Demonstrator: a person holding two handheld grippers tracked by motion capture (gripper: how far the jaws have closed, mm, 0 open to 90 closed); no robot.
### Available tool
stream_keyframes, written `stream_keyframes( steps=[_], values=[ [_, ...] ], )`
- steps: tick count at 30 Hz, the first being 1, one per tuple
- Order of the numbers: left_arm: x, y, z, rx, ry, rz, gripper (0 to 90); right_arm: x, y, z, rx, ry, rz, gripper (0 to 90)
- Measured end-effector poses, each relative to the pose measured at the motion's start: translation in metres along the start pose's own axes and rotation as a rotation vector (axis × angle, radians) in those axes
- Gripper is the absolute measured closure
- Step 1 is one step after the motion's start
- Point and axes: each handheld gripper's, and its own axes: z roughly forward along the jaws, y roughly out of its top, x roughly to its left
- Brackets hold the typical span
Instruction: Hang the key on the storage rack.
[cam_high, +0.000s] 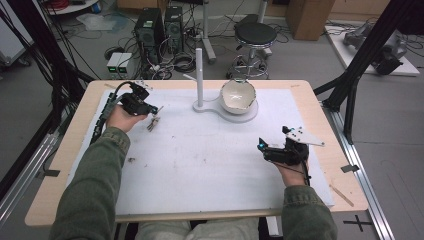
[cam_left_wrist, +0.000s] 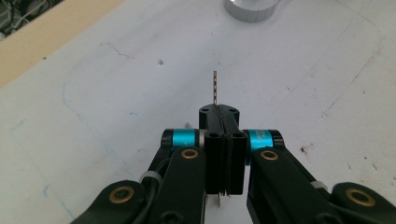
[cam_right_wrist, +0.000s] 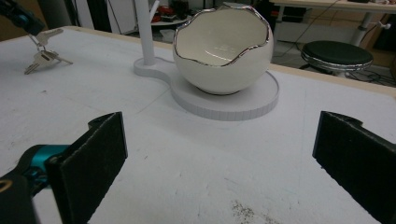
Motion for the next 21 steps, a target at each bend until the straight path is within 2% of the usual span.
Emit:
stream_keyframes(
  steps=[8,12,18,20,21],
  values=[
    [0.005,0.001,-0.023,-0.051,0.002,-0.034,89.0,0.000,0.000,0.000,-0.003,-0.001,-0.001,2.0],
    [0.006,0.002,-0.028,-0.070,-0.006,-0.050,88.9,0.000,0.000,-0.001,-0.002,-0.002,0.004,2.0],
    [0.002,0.008,-0.043,-0.090,0.012,-0.036,88.9,-0.001,0.000,-0.001,-0.008,-0.002,0.012,2.0],
    [-0.002,0.015,-0.056,-0.133,0.023,-0.034,88.9,-0.001,0.000,-0.001,-0.011,0.000,0.014,2.0],
    [-0.002,0.015,-0.056,-0.133,0.023,-0.034,88.9,-0.001,0.000,-0.001,-0.011,0.000,0.014,2.0]
  ],
)
